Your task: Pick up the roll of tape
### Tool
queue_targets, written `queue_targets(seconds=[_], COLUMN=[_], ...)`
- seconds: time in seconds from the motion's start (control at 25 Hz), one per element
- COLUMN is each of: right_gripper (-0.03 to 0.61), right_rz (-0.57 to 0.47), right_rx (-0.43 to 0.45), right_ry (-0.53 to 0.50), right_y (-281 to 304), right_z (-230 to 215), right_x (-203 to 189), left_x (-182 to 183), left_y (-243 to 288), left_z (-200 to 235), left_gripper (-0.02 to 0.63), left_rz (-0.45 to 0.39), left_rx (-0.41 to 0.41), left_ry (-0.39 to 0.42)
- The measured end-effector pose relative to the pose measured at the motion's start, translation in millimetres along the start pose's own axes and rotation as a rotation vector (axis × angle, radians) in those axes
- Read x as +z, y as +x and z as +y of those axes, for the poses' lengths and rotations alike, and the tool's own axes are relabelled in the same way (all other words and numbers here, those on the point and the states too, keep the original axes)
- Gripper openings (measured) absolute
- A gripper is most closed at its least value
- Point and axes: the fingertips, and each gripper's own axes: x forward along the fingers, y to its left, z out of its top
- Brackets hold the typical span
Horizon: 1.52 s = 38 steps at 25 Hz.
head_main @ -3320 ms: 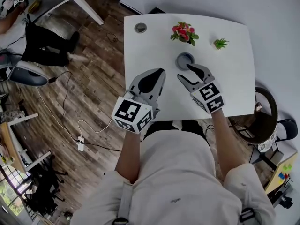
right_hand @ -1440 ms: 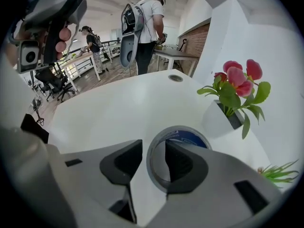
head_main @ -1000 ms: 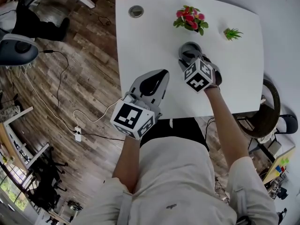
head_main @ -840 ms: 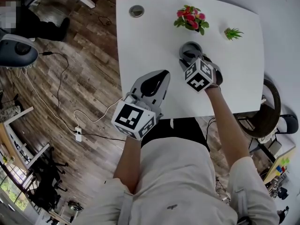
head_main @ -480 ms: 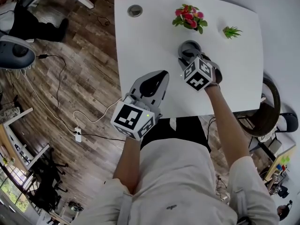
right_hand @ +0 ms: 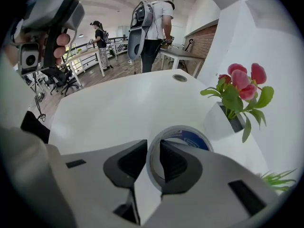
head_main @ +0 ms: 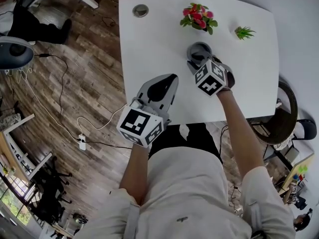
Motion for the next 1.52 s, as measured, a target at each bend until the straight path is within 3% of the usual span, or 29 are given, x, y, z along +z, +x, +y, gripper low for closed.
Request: queue_targets(seconds=[0.52,0.96,1.52], right_gripper=[0.08,0.048,0.048], right_rz=[-0.072,-0.091,-0.184], right_rx=[-0.016,-0.023,-0.092], right_ry=[0.012,-0.039,-0.112], right_y=[-7,-13,-75], right_z=[1,19,36], right_x=[-1,-7,-8], left_x=[4,-3,-11], left_y=[-6,-18,-33], left_z=[-16,-31,-80], left_gripper=[0.021,0.021,0.021], left_rz=[0.0,-0.014,-0.05], left_rx=[0.042,0.089,0.119], left_ry=[0.027,0.028,0.064])
